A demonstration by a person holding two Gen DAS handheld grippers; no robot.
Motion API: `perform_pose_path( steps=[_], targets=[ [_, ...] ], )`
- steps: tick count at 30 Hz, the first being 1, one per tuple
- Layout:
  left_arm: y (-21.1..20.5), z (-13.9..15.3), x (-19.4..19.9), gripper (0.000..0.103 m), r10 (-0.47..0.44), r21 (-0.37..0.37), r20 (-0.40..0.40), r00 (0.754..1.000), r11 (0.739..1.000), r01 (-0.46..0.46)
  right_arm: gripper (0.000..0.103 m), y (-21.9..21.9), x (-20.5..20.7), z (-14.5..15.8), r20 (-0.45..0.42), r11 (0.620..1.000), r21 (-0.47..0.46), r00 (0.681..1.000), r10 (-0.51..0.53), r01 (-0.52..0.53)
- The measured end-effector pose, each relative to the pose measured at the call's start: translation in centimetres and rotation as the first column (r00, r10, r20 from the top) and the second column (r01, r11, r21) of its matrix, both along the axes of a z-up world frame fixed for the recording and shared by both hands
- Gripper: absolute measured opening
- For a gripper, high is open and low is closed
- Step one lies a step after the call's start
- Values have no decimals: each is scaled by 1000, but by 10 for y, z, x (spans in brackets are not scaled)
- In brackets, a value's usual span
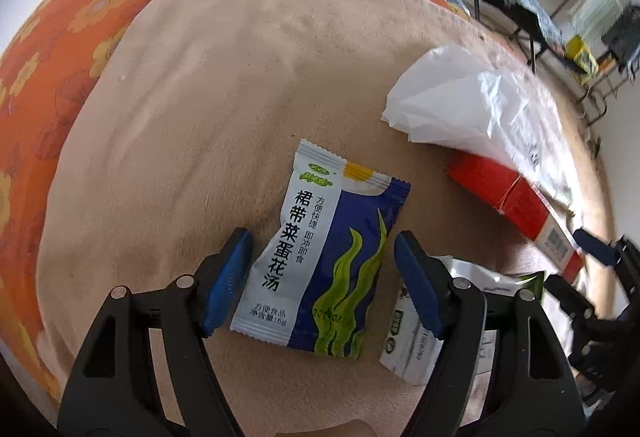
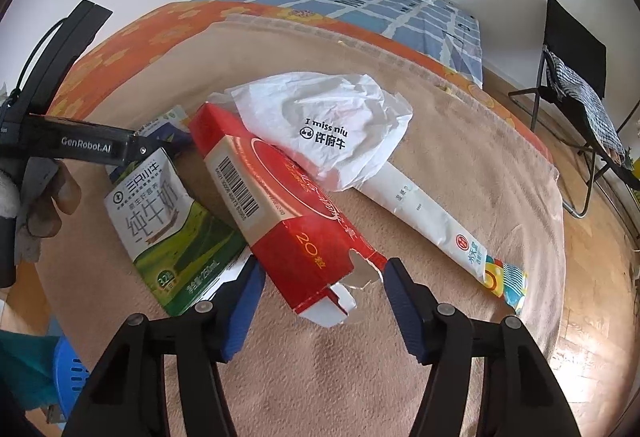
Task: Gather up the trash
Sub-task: 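Grasp the blue seaweed packet with the left tool while the right tool grasps the red box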
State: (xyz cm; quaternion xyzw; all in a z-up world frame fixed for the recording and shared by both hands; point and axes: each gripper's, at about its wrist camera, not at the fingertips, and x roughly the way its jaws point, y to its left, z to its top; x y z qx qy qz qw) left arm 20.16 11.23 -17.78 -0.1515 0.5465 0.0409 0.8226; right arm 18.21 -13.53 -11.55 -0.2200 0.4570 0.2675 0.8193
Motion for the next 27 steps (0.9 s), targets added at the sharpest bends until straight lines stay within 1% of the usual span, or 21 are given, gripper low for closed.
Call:
perform_pose_path(
  steps=[2, 3, 8, 10, 12, 13, 14, 15, 18, 21, 27],
  targets=[
    [-6, 0, 3, 76, -22, 36, -1, 1000, 999, 22, 56, 2, 2, -2, 5, 1000, -8, 1000, 4, -4],
    [-8, 0, 3, 76, -26, 50, 2, 1000, 998, 26, 56, 3, 3, -2, 8, 1000, -10, 1000, 5, -5],
    [-12, -2, 1, 76, -30, 76, 16, 999, 997, 28, 56, 8, 6, -3, 28, 1000, 5, 1000, 4, -4],
    [-12, -2, 0, 76, -29, 74, 22, 999, 997, 28, 56, 10, 6, -3, 34, 1000, 14, 999, 11, -12],
    [-12, -2, -2, 74, -38, 82, 24, 999, 996, 36, 49, 14, 5, -4, 34, 1000, 14, 999, 27, -27],
    [-13, -3, -2, 69, -47, 107, 20, 999, 993, 45, 48, 15, 4, -4, 36, 999, 11, 999, 30, -31],
    [-15, -3, -4, 64, -57, 130, 18, 998, 990, 55, 45, 17, 3, -3, 43, 999, 9, 999, 34, -34],
    [-16, -3, -7, 64, -64, 141, 18, 998, 988, 61, 40, 17, 2, -2, 47, 999, 10, 998, 36, -36],
    [-11, -1, -8, 63, -60, 118, 28, 998, 991, 56, 32, 14, -1, 3, 37, 998, 43, 999, 35, -37],
    [-7, 2, -10, 62, -41, 90, 38, 998, 995, 38, 27, 10, -3, 9, 26, 997, 68, 999, 38, -40],
    [-3, 10, -16, 62, -35, 102, 56, 998, 994, 29, 20, 0, -13, 22, 5, 990, 124, 998, 61, -61]
  ],
)
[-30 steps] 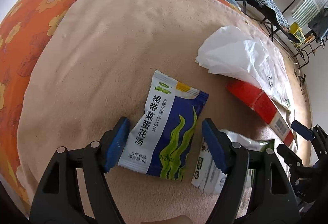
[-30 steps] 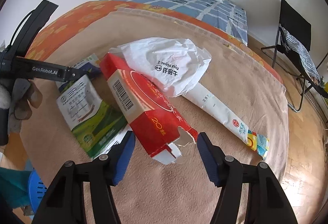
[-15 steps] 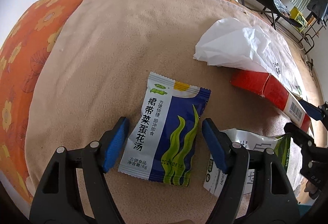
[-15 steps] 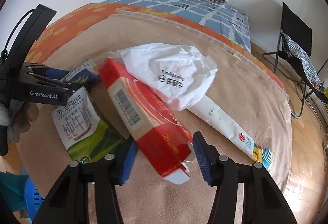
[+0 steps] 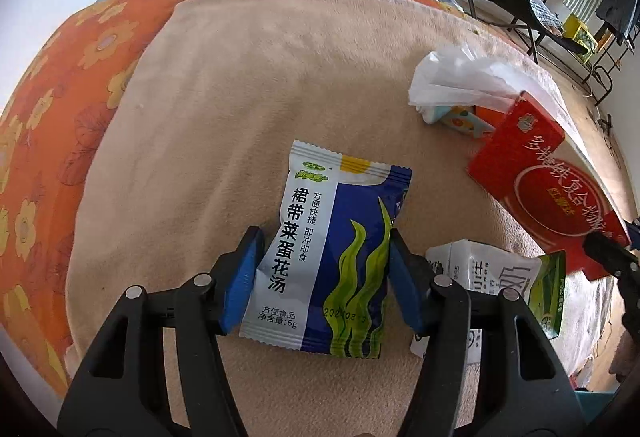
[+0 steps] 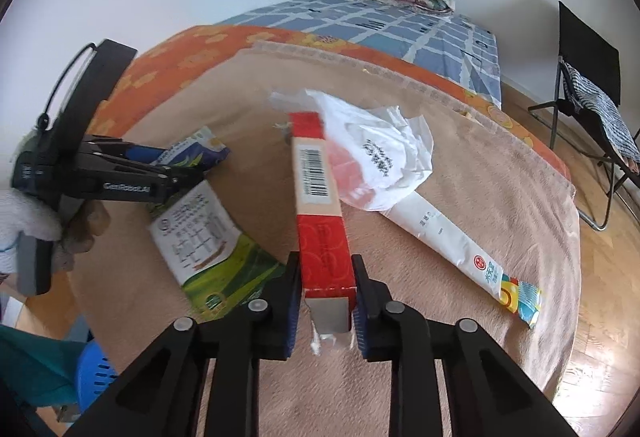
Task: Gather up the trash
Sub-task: 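Grasp the blue seaweed packet with the left tool while the right tool grasps the red box, then carry the packet and red box in both tools over the blue basket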
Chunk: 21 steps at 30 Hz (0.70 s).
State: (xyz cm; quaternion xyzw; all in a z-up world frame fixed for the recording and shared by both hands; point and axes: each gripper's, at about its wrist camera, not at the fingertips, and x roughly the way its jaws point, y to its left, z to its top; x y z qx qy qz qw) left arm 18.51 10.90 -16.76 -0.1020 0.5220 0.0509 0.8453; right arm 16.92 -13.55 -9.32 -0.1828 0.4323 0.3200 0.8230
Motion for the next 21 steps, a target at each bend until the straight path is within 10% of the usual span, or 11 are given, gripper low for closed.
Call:
perform_pose_path(
  steps=[21],
  targets=[
    [0, 64, -56, 62, -14, -49, 131, 991, 999, 21, 19, -65, -54, 54, 30, 994, 104, 999, -41, 37]
  ],
)
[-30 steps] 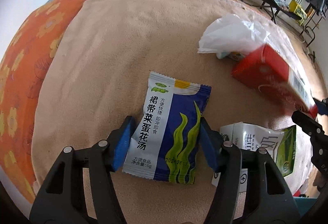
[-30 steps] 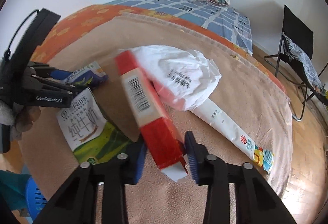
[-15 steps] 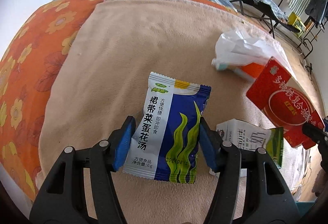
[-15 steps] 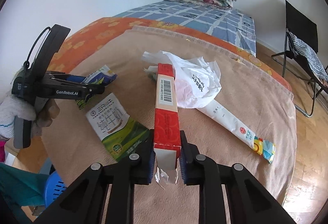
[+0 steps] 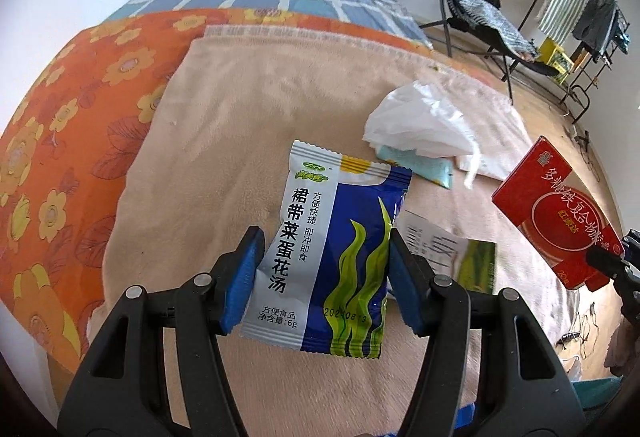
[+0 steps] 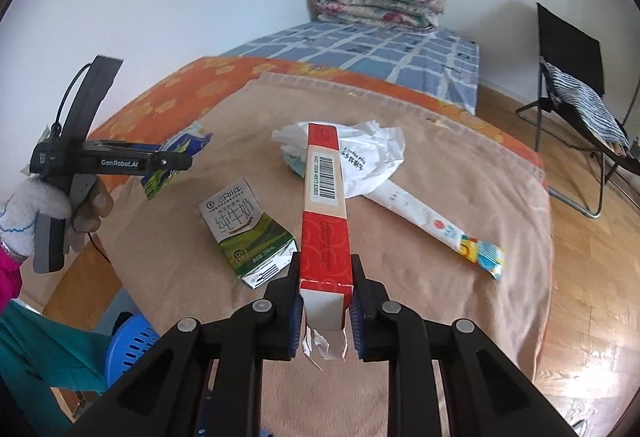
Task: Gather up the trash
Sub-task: 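Carry the packet and red box in both tools over the blue basket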
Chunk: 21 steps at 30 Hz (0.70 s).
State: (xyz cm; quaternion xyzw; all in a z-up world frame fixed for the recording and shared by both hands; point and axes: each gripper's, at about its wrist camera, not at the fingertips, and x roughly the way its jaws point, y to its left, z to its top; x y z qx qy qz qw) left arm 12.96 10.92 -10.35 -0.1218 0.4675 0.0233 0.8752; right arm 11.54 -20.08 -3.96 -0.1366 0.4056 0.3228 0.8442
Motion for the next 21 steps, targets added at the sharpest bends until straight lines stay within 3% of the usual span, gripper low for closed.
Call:
perform_pose_path(
  steps=[9, 16, 21],
  targets=[
    [-12, 23, -50, 62, -26, -18, 44, 999, 999, 27, 19, -24, -56, 22, 25, 997, 68, 999, 28, -29],
    [-37, 34, -97, 62, -81, 15, 77, 994, 997, 80, 19, -27, -101, 21, 19, 992, 106, 997, 70, -71],
    [-59, 27, -128, 62, -127, 21, 69, 989, 992, 126, 19, -32, -122, 12, -11, 989, 123, 996, 85, -83]
  ],
)
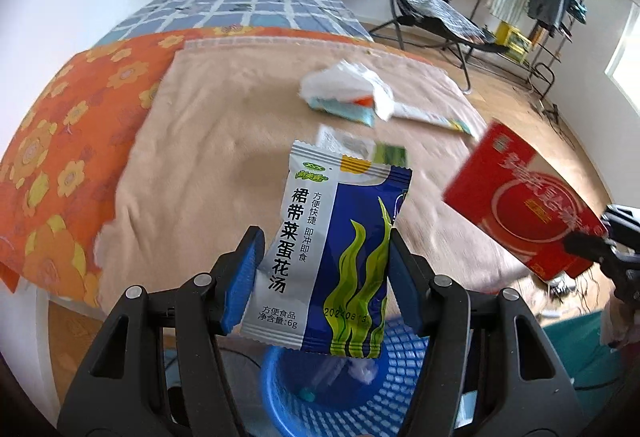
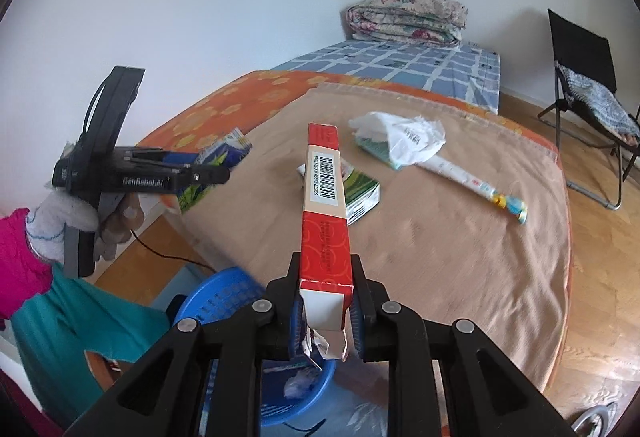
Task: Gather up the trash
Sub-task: 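Carry the packet and red box in both tools over the blue basket, then open both tools dropping the packet and red box into the basket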
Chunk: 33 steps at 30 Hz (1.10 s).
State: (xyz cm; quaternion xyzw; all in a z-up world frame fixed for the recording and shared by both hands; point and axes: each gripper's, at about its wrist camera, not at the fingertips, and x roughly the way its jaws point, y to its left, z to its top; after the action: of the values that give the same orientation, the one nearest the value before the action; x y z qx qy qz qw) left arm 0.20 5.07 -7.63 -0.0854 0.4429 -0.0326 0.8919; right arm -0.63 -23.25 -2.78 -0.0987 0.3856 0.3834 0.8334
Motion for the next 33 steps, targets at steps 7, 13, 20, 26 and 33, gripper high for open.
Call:
perform_pose_path(
  steps=[7, 13, 20, 26, 33],
  targets=[
    [-19, -20, -36, 62, -23, -12, -32, 999, 1000, 23, 19, -7, -21, -22, -38, 1000, -17, 999, 10, -11],
    [-32, -42, -60, 62, -40, -12, -77, 996, 999, 40, 19, 3, -44, -42, -45, 994, -75, 996, 71, -74],
    [-38, -67, -75, 62, -49, -24, -142, 989, 999, 46, 19, 13, -61, -57, -76, 988, -98, 991, 114, -121],
    [-36, -83, -81, 62, -49, -31, -190, 981, 999, 44, 19, 22, -66, -74, -118, 979, -134, 984, 137, -152],
    [-39, -100, -85, 62, -62, -37, -241, 969, 998, 54, 20, 27, -69, -93, -171, 971, -170, 976, 137, -166]
  ],
)
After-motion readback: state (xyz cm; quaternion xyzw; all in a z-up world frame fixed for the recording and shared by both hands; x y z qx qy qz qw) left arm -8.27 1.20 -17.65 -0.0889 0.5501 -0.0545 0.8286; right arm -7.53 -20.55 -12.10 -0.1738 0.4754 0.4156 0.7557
